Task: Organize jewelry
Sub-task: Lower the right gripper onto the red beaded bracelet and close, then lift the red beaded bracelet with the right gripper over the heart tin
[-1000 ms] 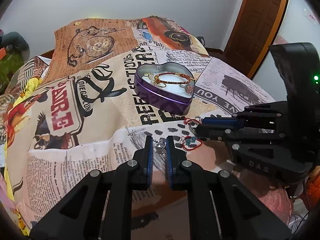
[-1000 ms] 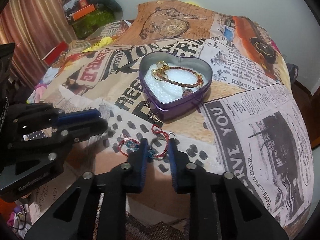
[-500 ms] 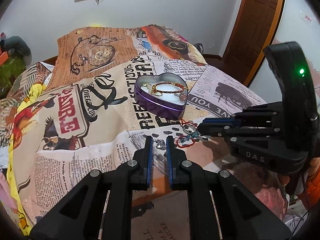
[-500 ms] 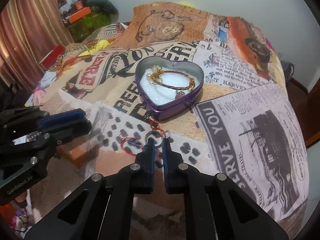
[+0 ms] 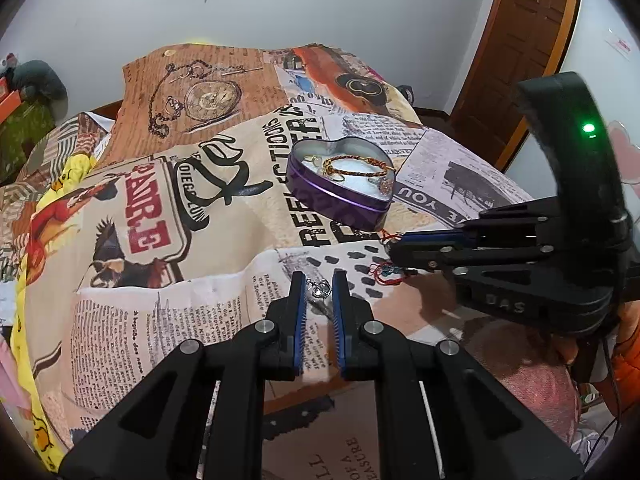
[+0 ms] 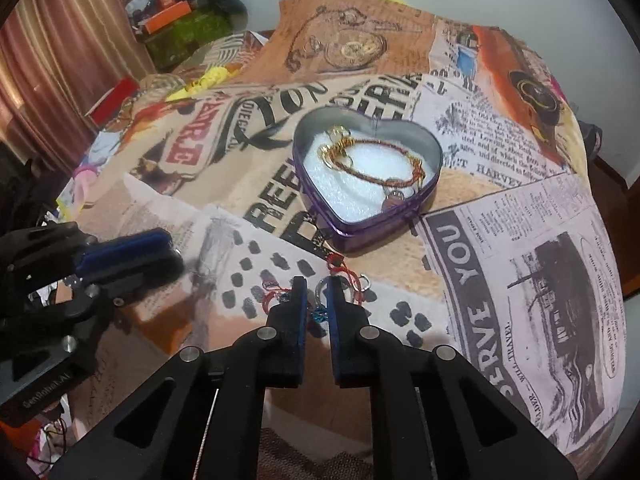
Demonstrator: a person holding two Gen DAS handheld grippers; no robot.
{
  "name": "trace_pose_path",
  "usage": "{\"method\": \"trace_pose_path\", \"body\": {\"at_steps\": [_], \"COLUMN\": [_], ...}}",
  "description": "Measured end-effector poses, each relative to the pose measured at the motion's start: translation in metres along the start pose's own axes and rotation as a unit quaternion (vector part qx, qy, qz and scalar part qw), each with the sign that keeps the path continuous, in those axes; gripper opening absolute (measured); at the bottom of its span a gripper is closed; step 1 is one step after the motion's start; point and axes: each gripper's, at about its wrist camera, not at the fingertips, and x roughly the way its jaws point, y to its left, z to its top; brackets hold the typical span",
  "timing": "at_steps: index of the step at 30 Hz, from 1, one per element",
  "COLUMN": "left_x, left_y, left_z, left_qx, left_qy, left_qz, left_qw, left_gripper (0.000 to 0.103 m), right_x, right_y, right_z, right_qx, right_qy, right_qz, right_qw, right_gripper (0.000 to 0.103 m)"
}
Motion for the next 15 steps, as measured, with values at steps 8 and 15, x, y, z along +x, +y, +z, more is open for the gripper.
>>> {"method": "trace_pose_path", "body": {"at_steps": [8, 15], "left_x": [0.001, 0.006], "left_y": [0.000, -0.001], "left_z": [-0.006, -0.012], "left_qx": [-0.006, -0.005], "left_qy": [0.003, 0.012], "left_qz": [-0.009, -0.008], "left_qw": [0.9999, 0.9999], "left_gripper": [0.011, 0.011], "right_x": [-0.012, -0.010], "right_y": [0.007, 0.014], "right_z": [-0.014, -0.018], "right_qx": [-0.006, -0.025], "right_qy": [0.001, -0.003], "right_qz": [0.020, 0.016], "right_qw": [1.000, 1.000], "right_gripper": [0.034, 0.045]}}
